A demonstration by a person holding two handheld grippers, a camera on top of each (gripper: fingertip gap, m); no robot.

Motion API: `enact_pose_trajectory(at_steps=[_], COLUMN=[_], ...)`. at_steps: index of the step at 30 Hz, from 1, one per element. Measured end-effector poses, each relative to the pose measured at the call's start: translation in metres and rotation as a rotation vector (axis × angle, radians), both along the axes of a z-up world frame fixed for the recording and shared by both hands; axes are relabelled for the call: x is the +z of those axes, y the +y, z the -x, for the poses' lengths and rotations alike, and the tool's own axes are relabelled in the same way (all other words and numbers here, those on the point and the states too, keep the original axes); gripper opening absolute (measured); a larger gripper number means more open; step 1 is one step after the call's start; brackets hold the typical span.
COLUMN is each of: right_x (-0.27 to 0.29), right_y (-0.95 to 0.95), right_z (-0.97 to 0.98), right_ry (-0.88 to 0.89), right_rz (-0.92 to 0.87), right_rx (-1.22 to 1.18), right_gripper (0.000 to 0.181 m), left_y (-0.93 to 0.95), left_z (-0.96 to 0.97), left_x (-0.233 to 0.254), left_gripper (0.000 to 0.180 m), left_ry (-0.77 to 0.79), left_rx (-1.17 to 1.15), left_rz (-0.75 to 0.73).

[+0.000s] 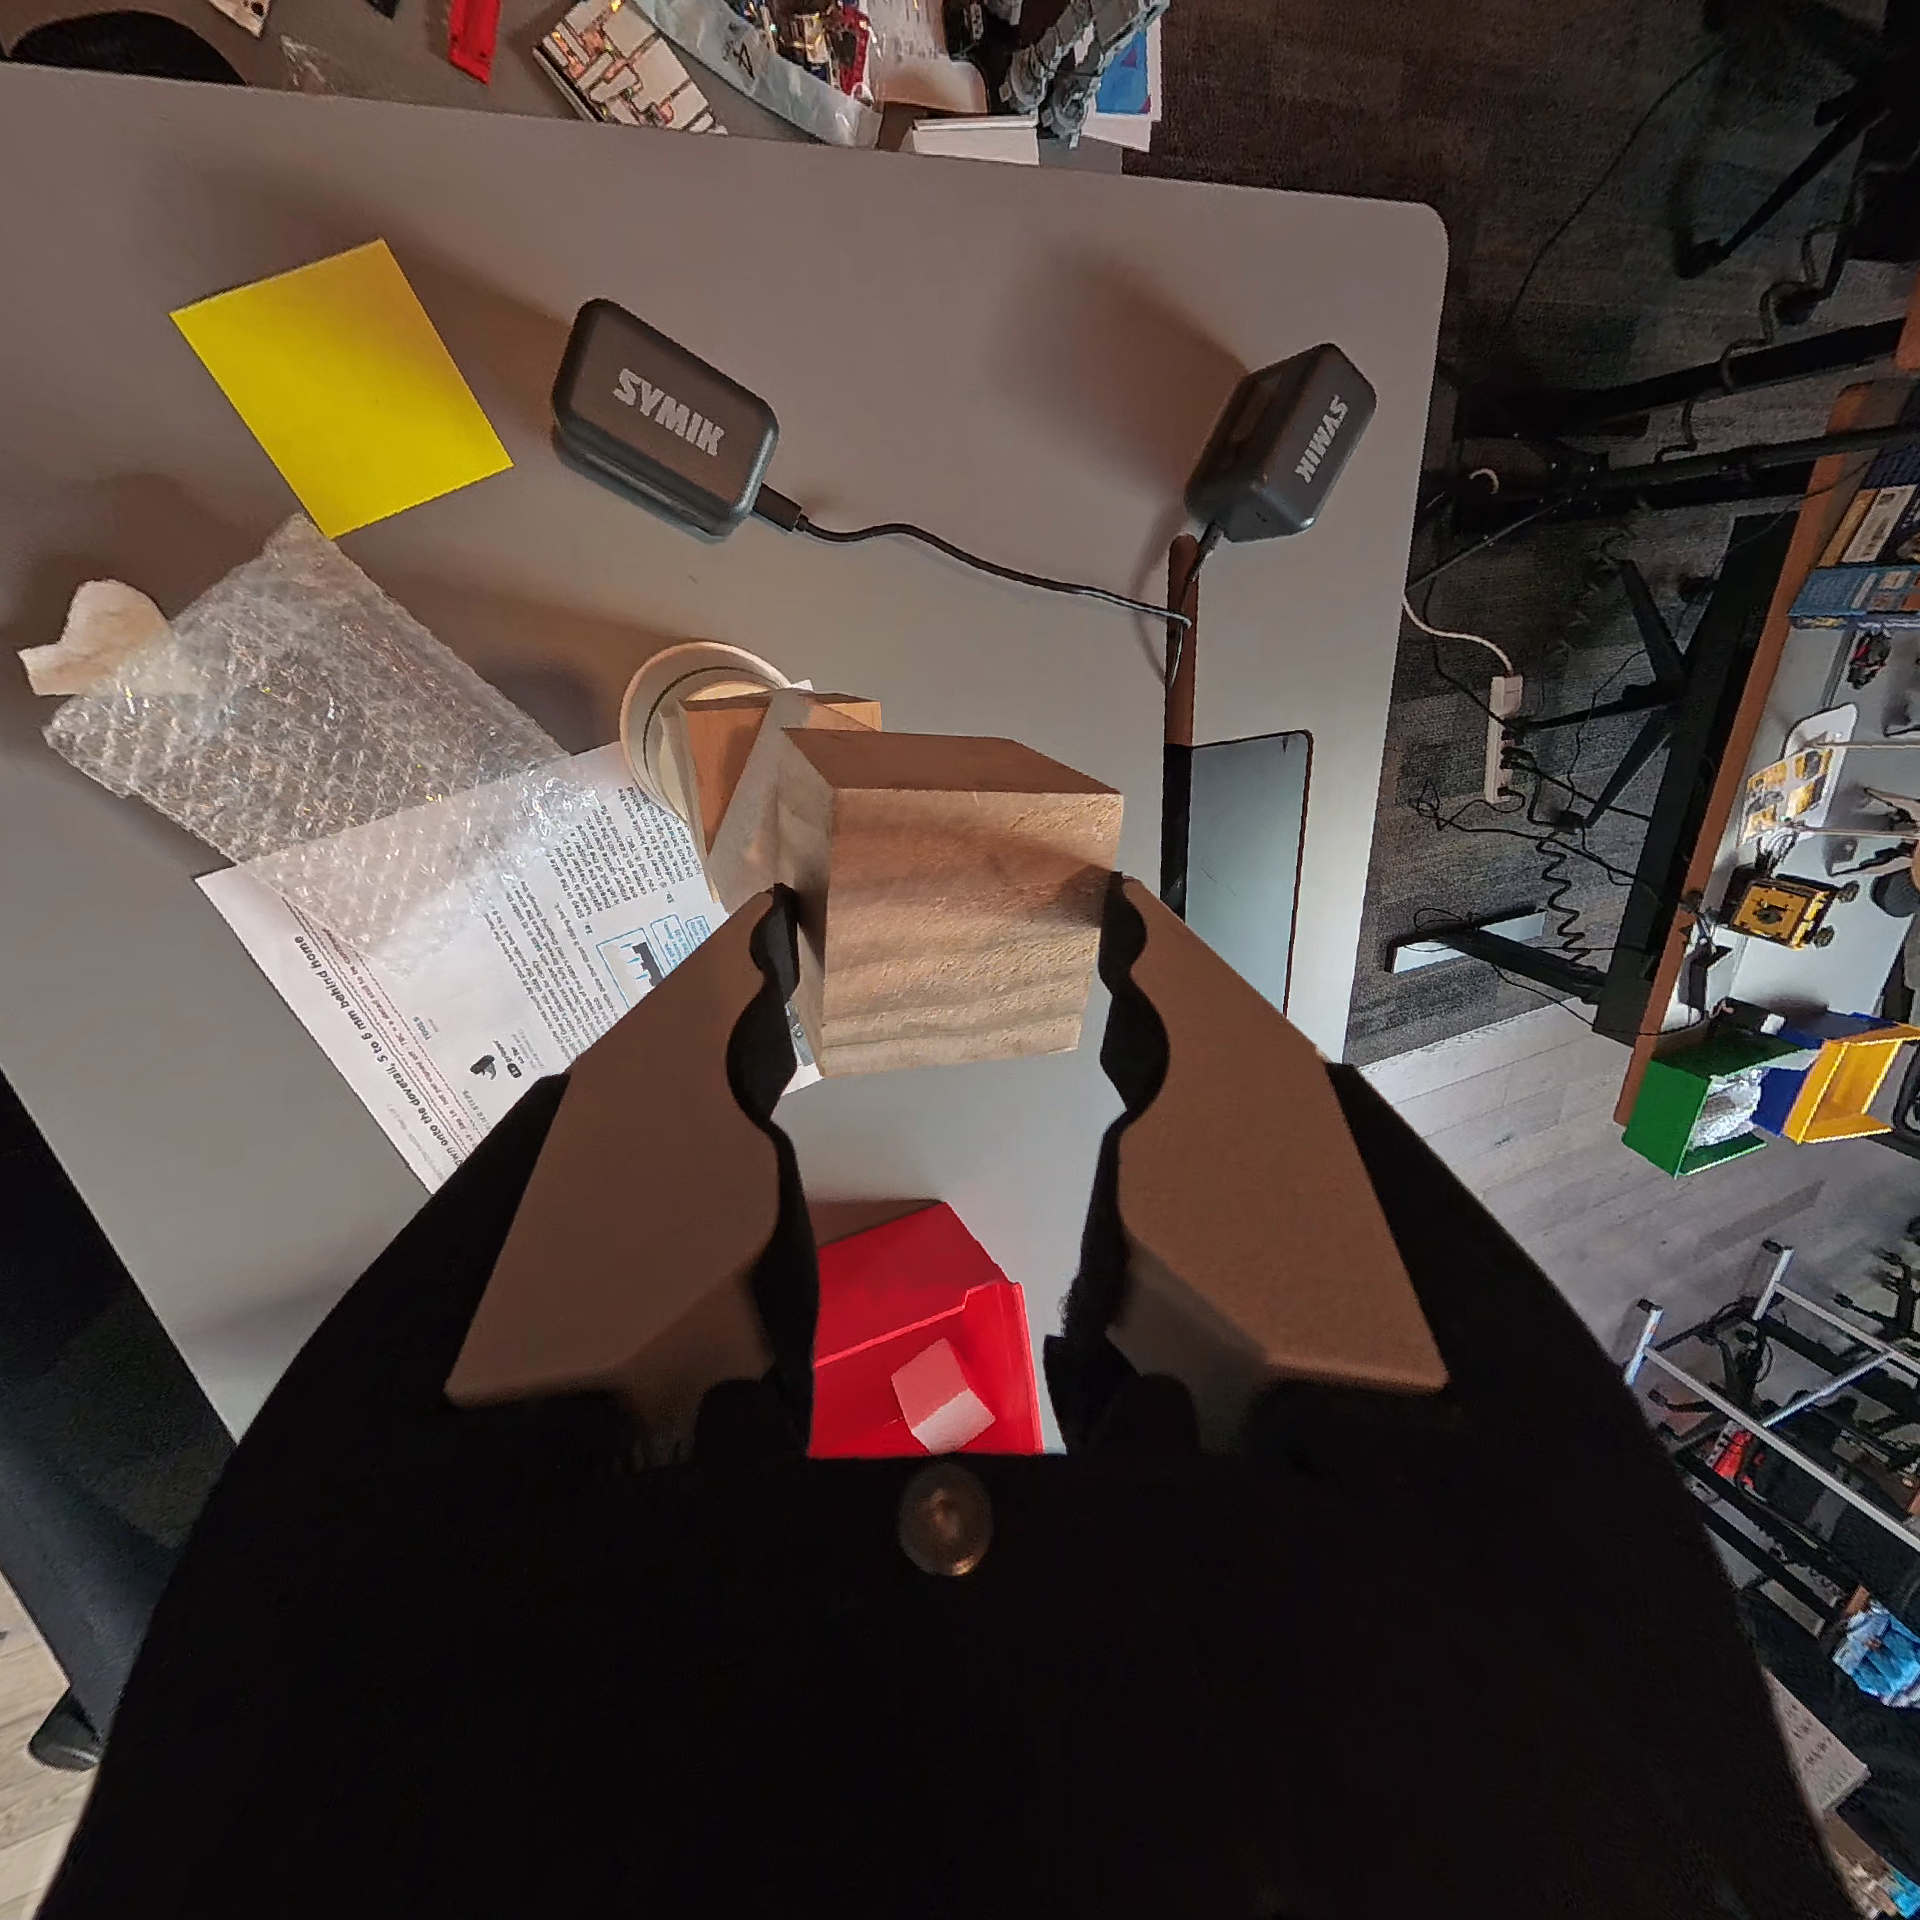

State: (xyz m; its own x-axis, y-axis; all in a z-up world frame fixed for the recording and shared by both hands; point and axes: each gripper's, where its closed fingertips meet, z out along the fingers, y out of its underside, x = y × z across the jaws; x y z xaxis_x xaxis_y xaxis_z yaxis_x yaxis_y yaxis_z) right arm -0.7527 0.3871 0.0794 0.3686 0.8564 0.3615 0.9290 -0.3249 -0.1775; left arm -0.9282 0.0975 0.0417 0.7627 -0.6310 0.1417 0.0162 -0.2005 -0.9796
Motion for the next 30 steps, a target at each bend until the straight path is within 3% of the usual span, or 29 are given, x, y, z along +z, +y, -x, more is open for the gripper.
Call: enact_pose_trajectory(at_steps=[7,9,13,16,18,22,26,30], right_x=[0.000,0.010,0.055,0.075,0.044,-0.103,-0.195,-0.230], right_y=[-0.003,-0.002,-0.019,-0.035,-0.036,-0.069,-0.102,-0.107], right_z=[0.006,0.005,-0.011,-0.098,-0.200,-0.368,-0.433,-0.458], right_ry=[0.002,0.019,0.235,0.359,0.316,0.195,0.123,0.133], right_rz=[0.007,-0.040,-0.190,-0.383,-0.429,-0.162,-0.062,-0.033], right_rx=[0.039,0.049,0.083,-0.020,-0.225,-0.666,-0.807,-0.879], right_gripper=[0.058,0.066,0.070,0.060,0.057,0.068,0.068,0.070], left_y=[0.005,0.005,0.003,-0.003,-0.009,-0.020,-0.025,-0.026], left_z=[-0.005,-0.010,-0.015,-0.016,-0.014,-0.006,-0.007,-0.011], left_x=[-0.008,-0.011,-0.016,-0.027,-0.036,-0.046,-0.040,-0.029], left_gripper=[0.046,0.048,0.049,0.049,0.049,0.048,0.048,0.047], left_ry=[0.003,0.007,0.029,0.035,0.030,-0.005,0.017,0.013], left_rx=[-0.007,-0.020,-0.036,-0.038,-0.028,-0.020,-0.005,-0.007], left_rz=[0.028,0.043,0.050,0.070,0.091,0.136,0.114,0.096])
